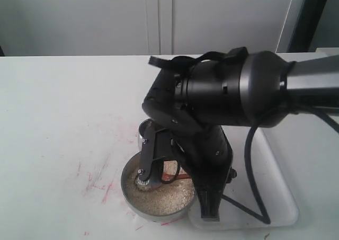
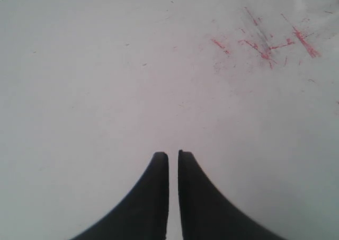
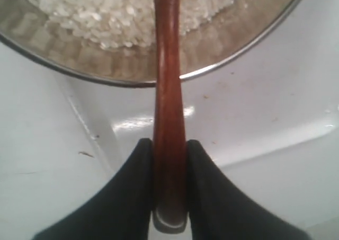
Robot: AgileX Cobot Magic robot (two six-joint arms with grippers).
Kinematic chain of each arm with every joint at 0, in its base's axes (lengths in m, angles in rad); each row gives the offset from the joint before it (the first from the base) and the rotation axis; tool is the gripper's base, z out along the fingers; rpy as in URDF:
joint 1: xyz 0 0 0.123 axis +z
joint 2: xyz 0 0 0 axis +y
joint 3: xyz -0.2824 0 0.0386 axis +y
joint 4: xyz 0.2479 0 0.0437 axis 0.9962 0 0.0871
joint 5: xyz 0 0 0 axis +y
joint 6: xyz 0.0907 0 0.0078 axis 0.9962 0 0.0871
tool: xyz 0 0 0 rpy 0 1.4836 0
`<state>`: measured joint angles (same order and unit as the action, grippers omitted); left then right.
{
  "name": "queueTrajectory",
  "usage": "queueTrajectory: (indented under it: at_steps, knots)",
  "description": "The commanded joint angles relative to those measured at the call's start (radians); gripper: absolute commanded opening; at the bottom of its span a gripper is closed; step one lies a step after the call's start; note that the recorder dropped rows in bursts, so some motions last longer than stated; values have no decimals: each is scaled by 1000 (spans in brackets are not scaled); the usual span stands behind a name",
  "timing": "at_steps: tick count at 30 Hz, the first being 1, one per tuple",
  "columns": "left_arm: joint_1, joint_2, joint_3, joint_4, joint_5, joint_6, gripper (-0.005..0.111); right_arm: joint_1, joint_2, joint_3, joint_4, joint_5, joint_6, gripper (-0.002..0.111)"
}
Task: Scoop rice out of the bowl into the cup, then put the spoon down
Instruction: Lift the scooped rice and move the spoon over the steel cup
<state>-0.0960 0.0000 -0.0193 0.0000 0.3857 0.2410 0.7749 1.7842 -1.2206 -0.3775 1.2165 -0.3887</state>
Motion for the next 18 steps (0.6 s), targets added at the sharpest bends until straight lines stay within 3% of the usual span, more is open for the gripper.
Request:
queueTrajectory:
  at_steps: [1, 18]
  knots:
    - [-7, 0, 9, -6, 49, -6, 14, -64, -19, -2, 138, 5, -65, 0]
    - [-7, 0, 9, -6, 49, -6, 14, -130, -212, 117, 205, 5, -18, 0]
